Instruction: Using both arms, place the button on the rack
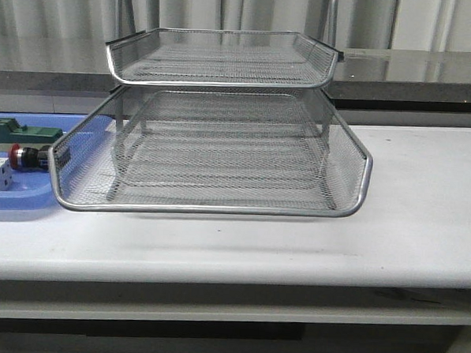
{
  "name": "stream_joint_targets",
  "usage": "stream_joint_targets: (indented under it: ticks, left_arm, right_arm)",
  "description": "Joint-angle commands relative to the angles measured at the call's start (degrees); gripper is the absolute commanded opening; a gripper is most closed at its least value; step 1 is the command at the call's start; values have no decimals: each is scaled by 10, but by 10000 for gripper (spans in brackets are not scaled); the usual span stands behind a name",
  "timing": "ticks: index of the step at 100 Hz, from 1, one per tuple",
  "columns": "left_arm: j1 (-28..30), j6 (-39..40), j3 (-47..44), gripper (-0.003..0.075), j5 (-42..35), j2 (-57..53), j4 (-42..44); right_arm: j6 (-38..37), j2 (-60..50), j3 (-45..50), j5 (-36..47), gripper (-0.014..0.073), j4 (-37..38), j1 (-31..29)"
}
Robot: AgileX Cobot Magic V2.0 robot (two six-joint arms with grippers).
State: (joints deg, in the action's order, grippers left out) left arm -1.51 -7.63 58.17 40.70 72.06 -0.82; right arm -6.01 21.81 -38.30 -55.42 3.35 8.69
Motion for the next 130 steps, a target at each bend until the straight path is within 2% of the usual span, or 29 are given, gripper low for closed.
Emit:
stream_joint_targets:
  ticks: [1,5,12,23,30,33,57,77,97,130]
  left_arm:
    - [-1,-13,28,22,-5,-5,-1]
    - [-1,-28,31,65,3,-2,-1]
    - [-1,-33,32,204,8,-1,-1]
    - [-1,-33,32,538,9,-1,-1]
    - [-1,-33,32,660,2,-1,-1]
    - [-1,-33,32,683,-4,-1,-1]
    - [-1,-35,35,691,-17,2,-16]
    - [-1,-146,68,691,-11,38,-16]
    - [-1,-199,163,691,50,115,-16]
    - [-1,-342,326,691,133,263,-16]
  right_arm:
    - [-1,3,-18,32,-71,7,0]
    - [-1,3,-18,32,-71,7,0]
    - [-1,3,-18,32,-71,7,0]
    - [-1,3,-18,32,-71,7,0]
    - [-1,3,-18,32,-71,7,0]
    - [-1,3,-18,32,-71,7,0]
    - [-1,3,-18,32,-71,7,0]
    - [-1,3,-18,32,-71,7,0]
    - [-1,3,-18,32,-71,7,0]
    - [-1,3,-18,32,-71,7,0]
